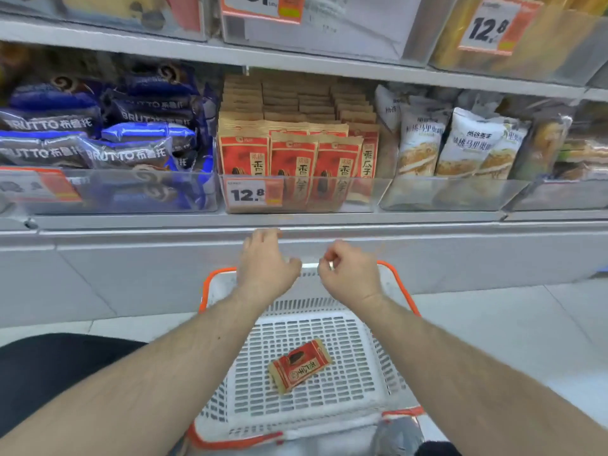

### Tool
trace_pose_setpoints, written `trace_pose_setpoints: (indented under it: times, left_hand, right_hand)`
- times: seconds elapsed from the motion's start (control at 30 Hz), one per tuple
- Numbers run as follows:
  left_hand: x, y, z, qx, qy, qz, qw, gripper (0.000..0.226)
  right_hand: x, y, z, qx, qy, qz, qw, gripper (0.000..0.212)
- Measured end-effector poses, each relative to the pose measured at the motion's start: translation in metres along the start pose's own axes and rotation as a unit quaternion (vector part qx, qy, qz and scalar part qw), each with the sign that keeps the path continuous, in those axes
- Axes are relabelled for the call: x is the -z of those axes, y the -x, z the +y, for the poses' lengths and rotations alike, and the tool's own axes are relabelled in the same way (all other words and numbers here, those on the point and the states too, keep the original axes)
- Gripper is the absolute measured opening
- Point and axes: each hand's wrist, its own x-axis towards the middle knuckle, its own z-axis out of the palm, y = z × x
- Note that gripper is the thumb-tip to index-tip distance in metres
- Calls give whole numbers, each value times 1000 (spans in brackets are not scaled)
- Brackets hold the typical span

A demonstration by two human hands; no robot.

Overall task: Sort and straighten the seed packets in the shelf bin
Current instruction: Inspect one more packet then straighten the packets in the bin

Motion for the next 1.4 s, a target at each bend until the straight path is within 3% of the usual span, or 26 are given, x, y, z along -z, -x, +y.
trace_pose_setpoints:
  times: [0.1, 0.2, 0.3, 0.37, 0.47, 0.53, 0.6, 0.7, 0.77, 0.83, 0.93, 1.07, 1.17, 1.27, 1.4]
  left_hand:
    - [-17, 18, -62, 179, -20, -39, 983, 75]
    - [-33, 32, -115, 357, 23, -87, 930, 92]
    - [-51, 38, -145, 440, 112, -124, 882, 109]
    - [-42, 43, -137, 439, 106, -102, 886, 100]
    - [-27, 49, -111, 385, 24, -25, 922, 71]
    - [-19, 51, -86, 348, 16, -18, 937, 71]
    - [-15, 48, -63, 313, 41, -25, 949, 63]
    - [-14, 40, -33, 278, 105, -39, 954, 49]
    - [-21, 39, -11, 250, 165, -64, 952, 49]
    - [-34, 41, 8, 234, 212, -98, 944, 55]
    - [-52, 41, 27, 225, 274, -133, 926, 60]
    - [-59, 43, 39, 226, 308, -167, 909, 40]
    - [-57, 44, 47, 238, 326, -178, 897, 15]
    - [-55, 48, 57, 241, 336, -193, 890, 8]
    - [-54, 53, 84, 219, 391, -214, 868, 5]
  right_hand:
    - [-34, 33, -2, -45, -9, -93, 995, 13]
    - [-59, 51, -7, -77, -9, -135, 988, 8]
    - [-73, 60, -7, -93, -26, -146, 985, 7]
    - [-72, 63, 0, -112, -31, -141, 983, 7]
    - [-59, 61, 27, -161, -9, -95, 982, 10]
    - [-42, 59, 54, -237, 27, -48, 970, 26]
    - [-22, 57, 80, -344, 77, -36, 935, 44]
    - [0, 63, 116, -500, 134, -88, 851, 59]
    - [8, 71, 136, -573, 119, -113, 803, 65]
    - [12, 80, 150, -610, 36, -115, 783, 74]
    - [19, 87, 150, -603, -105, -93, 786, 70]
    - [32, 85, 145, -538, 30, -62, 840, 40]
    - [50, 62, 116, -493, -69, -61, 865, 22]
    - [60, 52, 71, -475, -211, -131, 845, 26]
    - [56, 67, 36, -415, -207, -137, 875, 26]
